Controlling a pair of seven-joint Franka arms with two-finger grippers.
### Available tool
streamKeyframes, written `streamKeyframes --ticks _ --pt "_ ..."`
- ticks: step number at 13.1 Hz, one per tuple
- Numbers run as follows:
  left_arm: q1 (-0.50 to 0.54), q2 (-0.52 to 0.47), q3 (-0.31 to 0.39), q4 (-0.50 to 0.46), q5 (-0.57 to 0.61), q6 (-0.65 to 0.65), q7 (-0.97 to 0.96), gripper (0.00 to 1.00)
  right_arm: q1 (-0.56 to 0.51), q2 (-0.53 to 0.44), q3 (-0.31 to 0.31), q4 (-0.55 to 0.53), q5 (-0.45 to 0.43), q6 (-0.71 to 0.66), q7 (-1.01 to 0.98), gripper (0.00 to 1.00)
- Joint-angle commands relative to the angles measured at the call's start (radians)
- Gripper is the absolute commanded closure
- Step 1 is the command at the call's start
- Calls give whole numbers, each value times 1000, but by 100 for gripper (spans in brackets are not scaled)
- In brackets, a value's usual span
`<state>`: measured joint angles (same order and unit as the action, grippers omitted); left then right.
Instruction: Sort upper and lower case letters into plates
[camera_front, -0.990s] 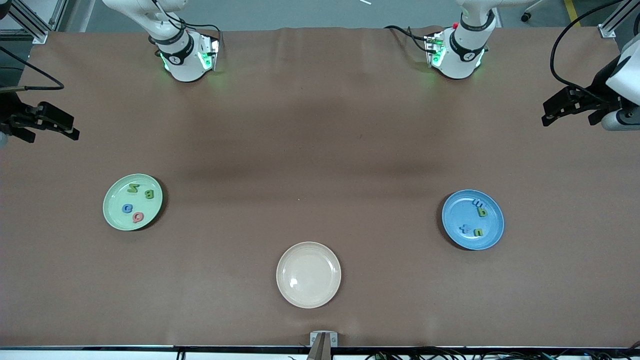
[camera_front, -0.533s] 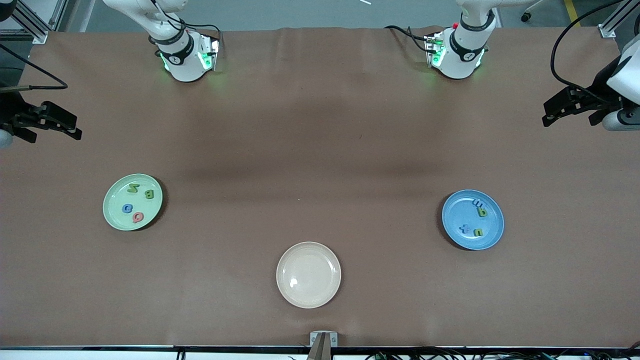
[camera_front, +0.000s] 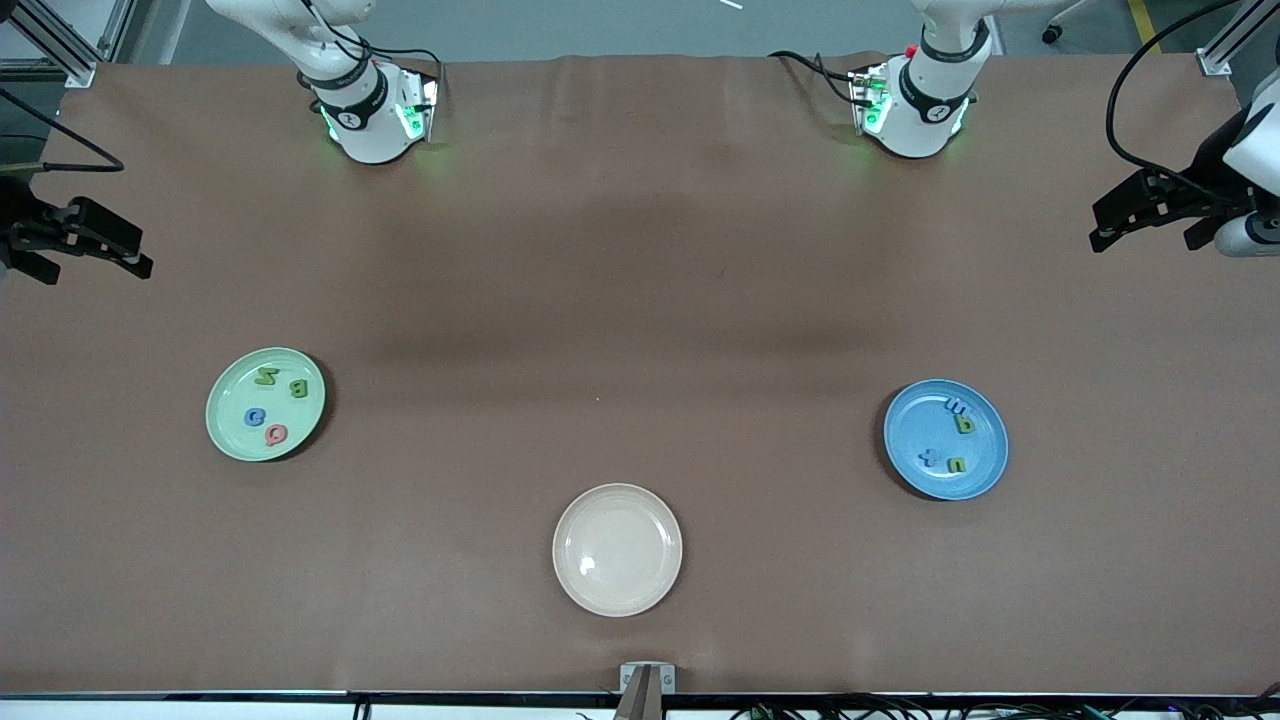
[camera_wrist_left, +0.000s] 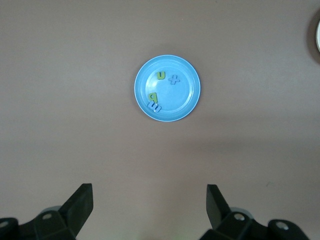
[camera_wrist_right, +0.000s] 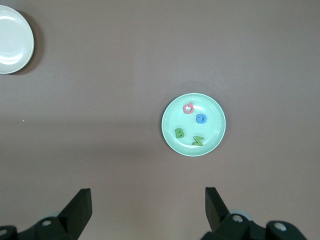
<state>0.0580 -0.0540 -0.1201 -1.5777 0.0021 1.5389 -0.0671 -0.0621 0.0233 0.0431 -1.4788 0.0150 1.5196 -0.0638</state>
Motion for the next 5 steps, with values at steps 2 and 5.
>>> streamKeyframes --ticks 2,5 --pt "2 11 -3 22 6 -6 -8 0 -19 7 23 18 -13 -7 12 0" --pt "2 11 -3 22 4 -10 -8 0 -24 7 14 25 0 -6 13 0"
